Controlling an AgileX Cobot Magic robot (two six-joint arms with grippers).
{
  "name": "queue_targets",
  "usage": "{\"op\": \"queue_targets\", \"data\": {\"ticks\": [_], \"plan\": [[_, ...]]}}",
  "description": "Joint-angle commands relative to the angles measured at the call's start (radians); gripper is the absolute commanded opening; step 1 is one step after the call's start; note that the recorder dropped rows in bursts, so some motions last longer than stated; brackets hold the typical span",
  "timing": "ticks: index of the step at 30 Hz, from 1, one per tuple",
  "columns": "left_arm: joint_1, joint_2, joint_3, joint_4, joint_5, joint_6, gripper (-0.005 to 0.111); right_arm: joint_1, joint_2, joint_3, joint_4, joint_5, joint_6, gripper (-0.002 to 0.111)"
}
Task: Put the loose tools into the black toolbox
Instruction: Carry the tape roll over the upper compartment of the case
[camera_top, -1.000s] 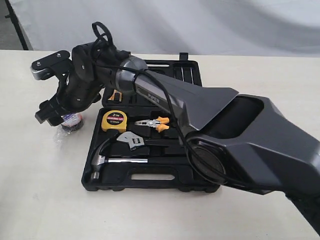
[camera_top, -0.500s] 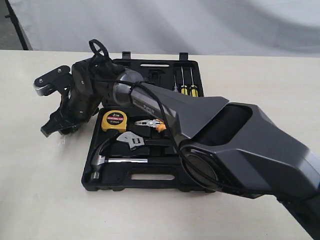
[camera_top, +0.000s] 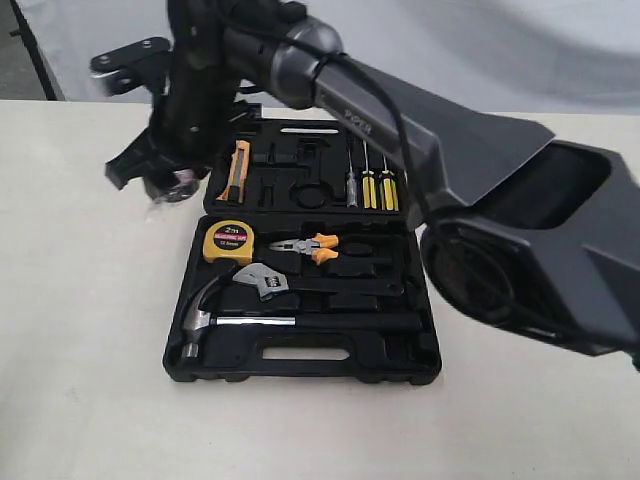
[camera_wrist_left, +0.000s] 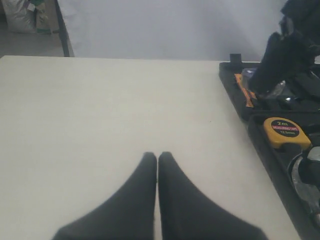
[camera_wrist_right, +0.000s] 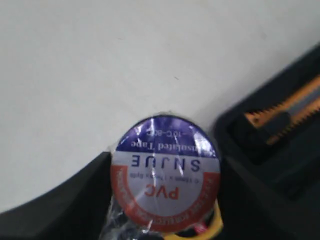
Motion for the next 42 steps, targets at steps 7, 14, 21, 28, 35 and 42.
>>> {"op": "queue_targets", "data": {"ticks": [7,14,21,28,35,42], "plan": [[0.003,-0.008,0.009,-0.014,-0.017,-0.010,0.001,-0.183,-0.021,0.002,-0.019,0.035,0.170,0.000],[0.003,-0.008,0.009,-0.014,-0.017,-0.010,0.001,-0.176,-0.060,0.232,-0.079,-0.020,0.229,0.000],[0.003,-0.008,0.009,-0.014,-0.017,-0.010,0.001,-0.237,-0.036,0.265,-0.071,-0.089,0.250,0.000],[0.003,-0.008,0.009,-0.014,-0.017,-0.010,0.001,-0.241,-0.005,0.282,-0.090,-0.165,0.262,0.001],[0.003,-0.008,0.009,-0.014,-0.017,-0.010,0.001,-0.241,0.013,0.280,-0.059,-0.156,0.253,0.023],[0.003,-0.008,0.009,-0.014,-0.017,-0.010,0.001,-0.241,0.019,0.278,-0.100,-0.128,0.247,0.045]]}}
